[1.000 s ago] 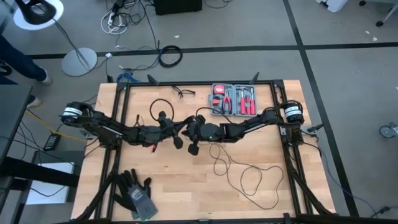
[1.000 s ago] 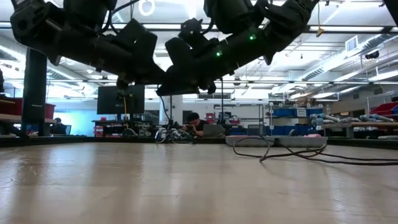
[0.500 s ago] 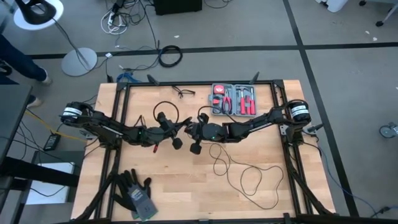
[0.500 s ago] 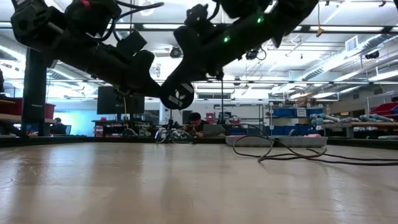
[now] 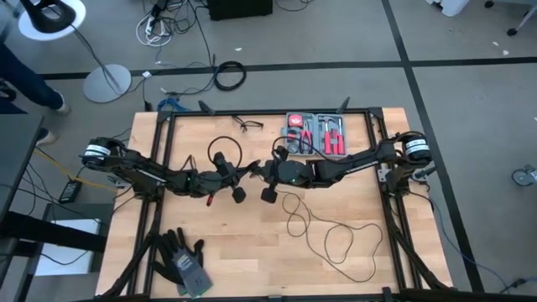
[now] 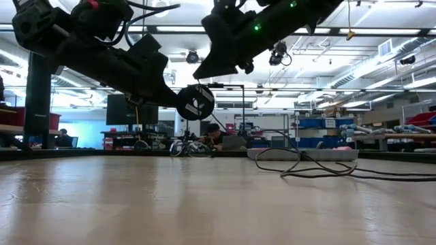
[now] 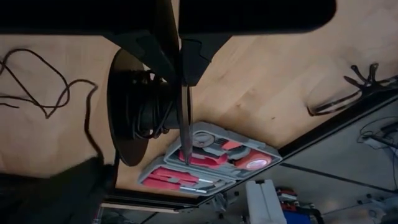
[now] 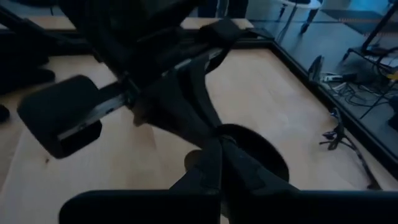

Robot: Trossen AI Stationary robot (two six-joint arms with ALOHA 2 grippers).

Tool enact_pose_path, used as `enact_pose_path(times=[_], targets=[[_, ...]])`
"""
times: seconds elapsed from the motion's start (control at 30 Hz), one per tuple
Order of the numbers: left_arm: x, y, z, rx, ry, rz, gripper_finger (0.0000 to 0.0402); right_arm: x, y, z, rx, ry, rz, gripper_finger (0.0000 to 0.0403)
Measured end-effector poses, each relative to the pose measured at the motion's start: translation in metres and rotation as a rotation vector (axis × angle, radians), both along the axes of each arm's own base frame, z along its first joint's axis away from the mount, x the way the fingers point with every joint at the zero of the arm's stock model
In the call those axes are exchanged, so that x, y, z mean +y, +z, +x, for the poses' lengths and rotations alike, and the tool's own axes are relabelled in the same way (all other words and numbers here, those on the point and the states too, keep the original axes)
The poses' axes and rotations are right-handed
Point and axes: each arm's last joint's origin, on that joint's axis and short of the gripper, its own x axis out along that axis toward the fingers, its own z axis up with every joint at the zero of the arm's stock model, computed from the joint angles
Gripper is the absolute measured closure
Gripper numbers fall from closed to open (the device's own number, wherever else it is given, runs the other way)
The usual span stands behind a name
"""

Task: Coil cords
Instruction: Coil the black wire onto the spool

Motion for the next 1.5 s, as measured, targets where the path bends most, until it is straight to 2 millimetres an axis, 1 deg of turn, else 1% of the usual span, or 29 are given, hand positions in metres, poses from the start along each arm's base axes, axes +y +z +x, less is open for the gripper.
enact_pose_path(times=[0.27, 0.4, 0.5, 0.6, 0.73, 0.9, 0.97, 1.1, 1.23, 1.33, 1.5], targets=[[0.005, 0.004, 0.002, -0.094, 0.038, -0.081, 0.0401, 0.004, -0.001, 0.001, 0.0, 0.09, 0.077, 0.0403], [0.011, 0.009, 0.004, -0.169, 0.036, -0.133, 0.0401, 0.004, -0.002, 0.0, 0.006, 0.095, 0.108, 0.0403], [0.014, 0.013, 0.005, -0.218, 0.023, -0.165, 0.0401, 0.005, -0.007, -0.002, 0.024, 0.088, 0.119, 0.0403], [0.017, 0.015, 0.006, -0.241, 0.022, -0.169, 0.0401, 0.007, -0.015, -0.006, 0.045, 0.055, 0.116, 0.0403], [0.017, 0.017, 0.006, -0.264, 0.018, -0.172, 0.0401, 0.008, -0.035, -0.017, 0.066, -0.034, 0.125, 0.0403], [0.016, 0.02, 0.007, -0.303, -0.016, -0.187, 0.0401, 0.008, -0.058, -0.032, 0.016, -0.077, 0.194, 0.0403], [0.016, 0.023, 0.008, -0.329, -0.031, -0.194, 0.0401, 0.004, -0.065, -0.038, -0.013, -0.11, 0.214, 0.0403], [0.016, 0.027, 0.008, -0.385, -0.055, -0.223, 0.0401, -0.005, -0.074, -0.045, -0.048, -0.167, 0.251, 0.0403], [0.021, 0.032, 0.009, -0.46, -0.045, -0.273, 0.0401, -0.01, -0.071, -0.043, -0.089, -0.153, 0.269, 0.0403], [0.026, 0.036, 0.008, -0.528, -0.006, -0.3, 0.04, -0.012, -0.07, -0.042, -0.096, -0.136, 0.274, 0.0403], [0.035, 0.042, 0.007, -0.603, 0.057, -0.287, 0.0398, -0.013, -0.069, -0.041, -0.1, -0.12, 0.284, 0.0403]])
